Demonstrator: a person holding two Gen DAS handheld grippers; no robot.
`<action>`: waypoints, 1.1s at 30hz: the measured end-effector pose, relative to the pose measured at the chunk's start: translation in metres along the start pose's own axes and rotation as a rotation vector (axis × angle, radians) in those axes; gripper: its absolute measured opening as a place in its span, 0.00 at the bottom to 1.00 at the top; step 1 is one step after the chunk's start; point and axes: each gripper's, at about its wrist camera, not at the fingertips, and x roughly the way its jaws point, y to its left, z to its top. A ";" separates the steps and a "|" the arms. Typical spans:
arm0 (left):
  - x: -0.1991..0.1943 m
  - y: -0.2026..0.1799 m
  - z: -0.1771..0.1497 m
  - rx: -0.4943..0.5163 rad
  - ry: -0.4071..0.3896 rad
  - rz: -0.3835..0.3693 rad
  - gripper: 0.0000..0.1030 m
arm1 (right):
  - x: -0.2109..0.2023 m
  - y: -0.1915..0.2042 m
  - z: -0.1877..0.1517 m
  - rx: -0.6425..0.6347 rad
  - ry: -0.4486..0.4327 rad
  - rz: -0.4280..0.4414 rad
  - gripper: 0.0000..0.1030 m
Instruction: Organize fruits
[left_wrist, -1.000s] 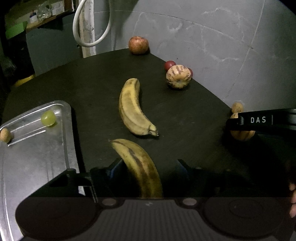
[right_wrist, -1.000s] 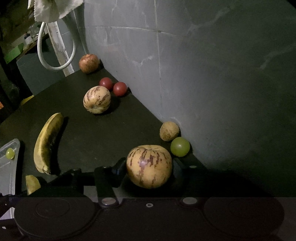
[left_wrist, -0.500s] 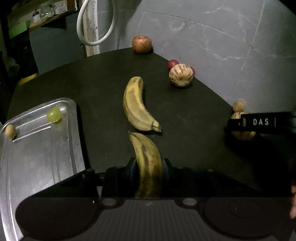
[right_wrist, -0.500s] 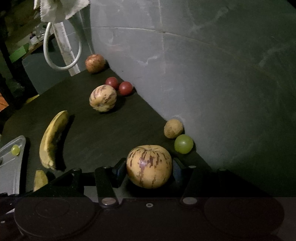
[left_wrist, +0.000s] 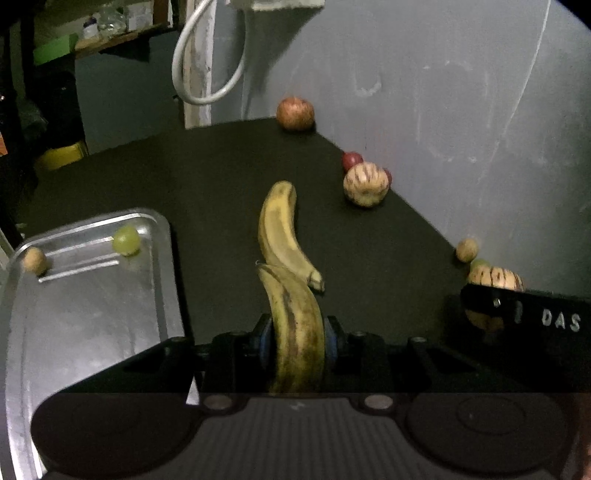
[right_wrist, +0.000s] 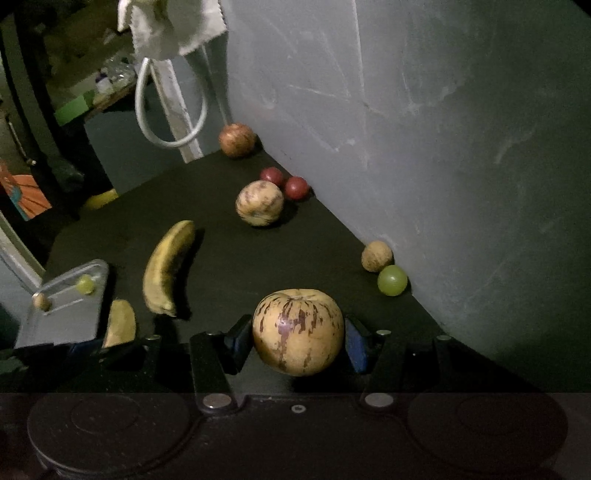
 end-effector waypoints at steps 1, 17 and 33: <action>-0.005 0.001 0.002 -0.002 -0.009 0.003 0.31 | -0.004 0.001 0.001 -0.001 -0.006 0.007 0.52; -0.094 0.051 0.021 -0.059 -0.145 0.093 0.31 | -0.086 0.050 0.018 -0.046 -0.129 0.129 0.52; -0.162 0.161 0.024 -0.057 -0.235 0.022 0.31 | -0.164 0.177 0.014 -0.058 -0.252 0.114 0.52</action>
